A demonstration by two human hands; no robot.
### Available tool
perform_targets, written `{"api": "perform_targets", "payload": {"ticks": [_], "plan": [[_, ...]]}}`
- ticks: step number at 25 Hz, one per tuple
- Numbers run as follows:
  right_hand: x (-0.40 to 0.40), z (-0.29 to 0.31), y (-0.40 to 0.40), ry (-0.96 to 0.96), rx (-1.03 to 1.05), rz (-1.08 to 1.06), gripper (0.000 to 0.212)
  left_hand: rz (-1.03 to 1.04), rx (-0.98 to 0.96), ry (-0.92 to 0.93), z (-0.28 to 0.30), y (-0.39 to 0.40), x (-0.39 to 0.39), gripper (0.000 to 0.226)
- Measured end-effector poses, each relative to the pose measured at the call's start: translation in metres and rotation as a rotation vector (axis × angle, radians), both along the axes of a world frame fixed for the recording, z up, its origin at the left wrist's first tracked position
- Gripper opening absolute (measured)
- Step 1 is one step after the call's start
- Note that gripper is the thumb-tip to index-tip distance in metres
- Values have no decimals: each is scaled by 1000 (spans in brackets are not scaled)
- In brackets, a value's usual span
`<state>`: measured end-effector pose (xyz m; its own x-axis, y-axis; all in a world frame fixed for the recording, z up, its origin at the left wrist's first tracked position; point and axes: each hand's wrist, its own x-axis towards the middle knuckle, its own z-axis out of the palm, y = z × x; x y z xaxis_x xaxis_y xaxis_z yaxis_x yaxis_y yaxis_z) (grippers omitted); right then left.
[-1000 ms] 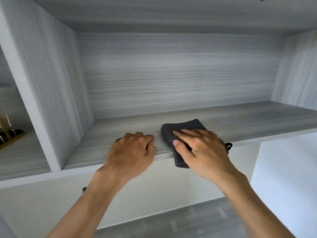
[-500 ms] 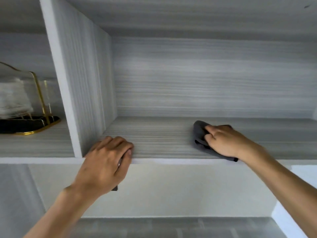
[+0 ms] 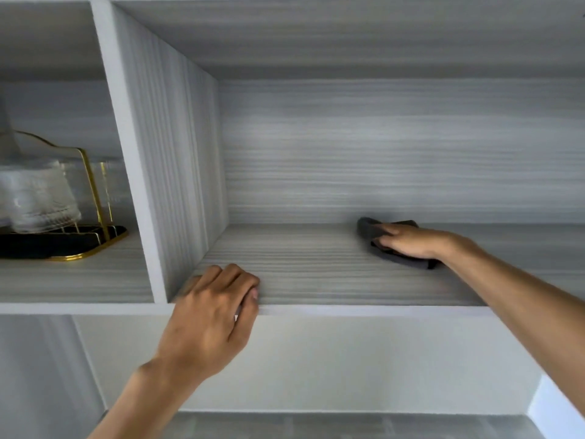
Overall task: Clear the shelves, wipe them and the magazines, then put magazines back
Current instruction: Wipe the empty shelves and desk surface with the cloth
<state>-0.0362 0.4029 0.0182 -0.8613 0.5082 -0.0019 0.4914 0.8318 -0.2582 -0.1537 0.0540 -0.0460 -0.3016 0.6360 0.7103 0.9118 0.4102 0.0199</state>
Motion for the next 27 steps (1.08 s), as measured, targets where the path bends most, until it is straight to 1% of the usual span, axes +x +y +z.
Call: {"api": "perform_targets", "payload": {"ticks": [1,2,3,5,7,8,10,12,14,15,16,18,19,20,22,24,25,27], "plan": [[-14,0,5,-23,27,-47,47,6,7,3,-1,1,2,28],[-31,0,2,-34,59,-54,49,4,15,8,-1,1,2,29],[-51,1,-10,-47,86,-25,53,-6,21,13,-2,1,2,29],[-81,2,-55,-42,110,119,57,-21,32,25,-1,2,-1,30],[-92,-2,-95,-7,73,309,56,-23,43,50,-4,3,-3,30],[-86,-6,-108,9,36,359,54,-22,48,59,-5,2,-3,30],[-66,-9,-105,76,-62,391,56,-27,58,75,-6,2,-4,31],[-51,-5,-66,91,-41,305,51,-30,56,97,-6,3,-8,31],[-45,-1,-27,46,50,126,45,-28,39,106,-7,2,-8,30],[-47,0,-17,12,79,54,46,-28,29,106,-7,2,-8,30],[-54,0,-18,-19,111,10,48,-26,20,108,-8,1,-8,29],[-76,-3,-40,-22,165,-26,57,-43,18,102,-6,2,-11,29],[-88,-5,-58,-7,166,2,60,-65,30,93,-5,1,-12,28],[-98,-6,-78,9,157,84,60,-89,50,96,-5,-1,-14,27],[-102,-7,-115,28,119,313,50,-107,89,207,-6,-7,-17,26],[-94,-6,-128,27,34,477,43,-80,80,400,-6,-16,-26,30],[-91,-5,-121,21,-23,508,44,-60,56,480,-6,-21,-33,35],[-98,-3,-93,-13,-58,425,47,13,22,584,-5,-34,-50,53]]}}
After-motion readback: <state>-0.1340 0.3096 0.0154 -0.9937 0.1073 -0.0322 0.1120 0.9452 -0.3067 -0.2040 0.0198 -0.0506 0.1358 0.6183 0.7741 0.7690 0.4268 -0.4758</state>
